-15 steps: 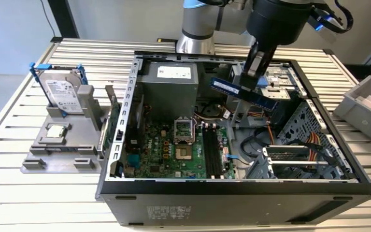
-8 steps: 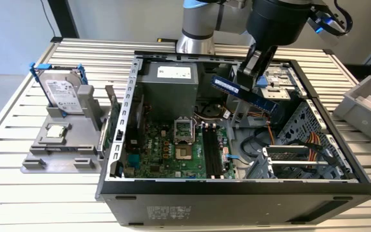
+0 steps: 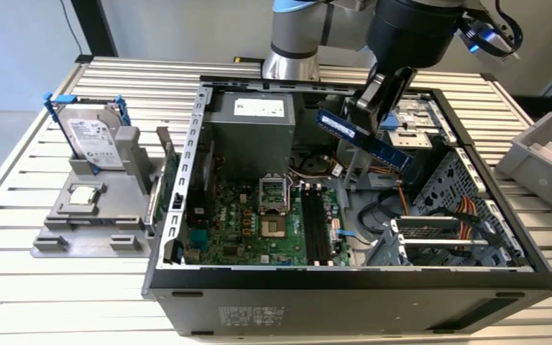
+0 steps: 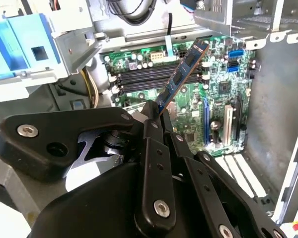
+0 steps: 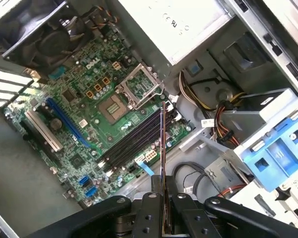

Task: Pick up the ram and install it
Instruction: 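Insert the ram into the slot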

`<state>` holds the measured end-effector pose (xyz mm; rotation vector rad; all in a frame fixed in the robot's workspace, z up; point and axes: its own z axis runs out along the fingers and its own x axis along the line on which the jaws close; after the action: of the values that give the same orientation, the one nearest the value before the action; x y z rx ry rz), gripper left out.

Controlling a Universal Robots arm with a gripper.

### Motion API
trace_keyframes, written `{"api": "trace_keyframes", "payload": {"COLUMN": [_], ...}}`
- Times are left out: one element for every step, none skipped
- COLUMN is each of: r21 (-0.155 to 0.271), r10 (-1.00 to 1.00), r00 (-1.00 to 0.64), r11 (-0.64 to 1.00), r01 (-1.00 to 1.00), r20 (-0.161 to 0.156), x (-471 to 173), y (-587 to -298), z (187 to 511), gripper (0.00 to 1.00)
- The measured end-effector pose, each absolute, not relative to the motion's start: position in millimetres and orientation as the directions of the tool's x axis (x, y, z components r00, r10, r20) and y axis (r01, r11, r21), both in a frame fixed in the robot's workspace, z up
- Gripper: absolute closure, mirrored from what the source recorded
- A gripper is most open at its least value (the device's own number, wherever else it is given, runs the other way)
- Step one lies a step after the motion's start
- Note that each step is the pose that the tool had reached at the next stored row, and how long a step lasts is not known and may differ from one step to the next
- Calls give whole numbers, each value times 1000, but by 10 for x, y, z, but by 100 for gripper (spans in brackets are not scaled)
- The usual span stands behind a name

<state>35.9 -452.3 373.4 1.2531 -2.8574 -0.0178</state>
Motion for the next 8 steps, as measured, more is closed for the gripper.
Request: {"api": "trace_keyframes", "payload": {"r21": [19,19,19,19,19,19,19,19], "r10": [-727,-718,-710,-701,-693,-684,-675,-665], "r00": [-686,-696,-704,-713,-721,-730,-738,-746], "r11": [686,696,704,713,721,730,738,746], "r01": [-727,-718,-710,-701,-692,-684,-674,-665], "r20": [15,15,15,15,15,15,15,15], "x": [359,359,359,359,359,359,359,359], "y": [-4523,-4524,-4524,-4524,-4523,-4524,-4524,-4524], "z": [3734,3733,3733,3733,3732,3732,3732,3731], "gripper": [100,100,100,100,100,100,100,100]}}
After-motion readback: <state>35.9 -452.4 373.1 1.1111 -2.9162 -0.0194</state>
